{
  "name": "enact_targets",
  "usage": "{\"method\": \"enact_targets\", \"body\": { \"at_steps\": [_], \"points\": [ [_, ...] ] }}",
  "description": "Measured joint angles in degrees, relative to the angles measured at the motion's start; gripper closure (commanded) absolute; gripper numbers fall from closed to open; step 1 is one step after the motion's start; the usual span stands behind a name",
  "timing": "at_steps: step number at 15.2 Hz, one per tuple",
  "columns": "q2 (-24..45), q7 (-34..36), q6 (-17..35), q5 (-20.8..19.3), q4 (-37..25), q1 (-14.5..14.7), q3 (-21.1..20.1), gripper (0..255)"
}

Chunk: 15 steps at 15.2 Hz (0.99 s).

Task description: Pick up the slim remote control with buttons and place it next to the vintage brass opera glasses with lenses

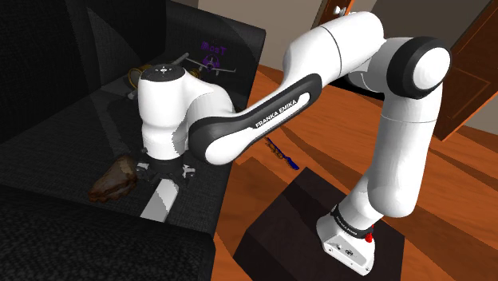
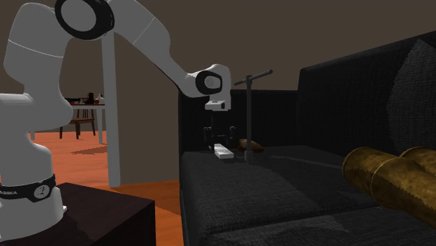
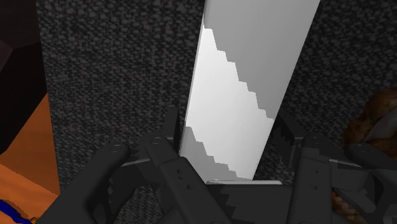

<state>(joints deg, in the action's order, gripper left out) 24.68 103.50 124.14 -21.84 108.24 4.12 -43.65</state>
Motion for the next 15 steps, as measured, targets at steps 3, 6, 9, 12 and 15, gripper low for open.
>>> {"method": "enact_targets", "body": {
  "at_steps": [3,6,9,12,15],
  "points": [
    [0.01,-0.01,-0.01,0.00,0.00,-0.01,0.00,255],
    [0.00,0.01,0.00,0.00,0.01,0.00,0.01,255],
    [-0.77,-0.59,-1.18,0.77,-0.58,-0.36,-0.45,255],
    [-1.96,-1.25,-2.89,1.89,-1.41,-0.78,-1.13,255],
    [-3.25,-1.94,-4.62,3.07,-2.22,-1.25,-1.81,255]
  ]
}}
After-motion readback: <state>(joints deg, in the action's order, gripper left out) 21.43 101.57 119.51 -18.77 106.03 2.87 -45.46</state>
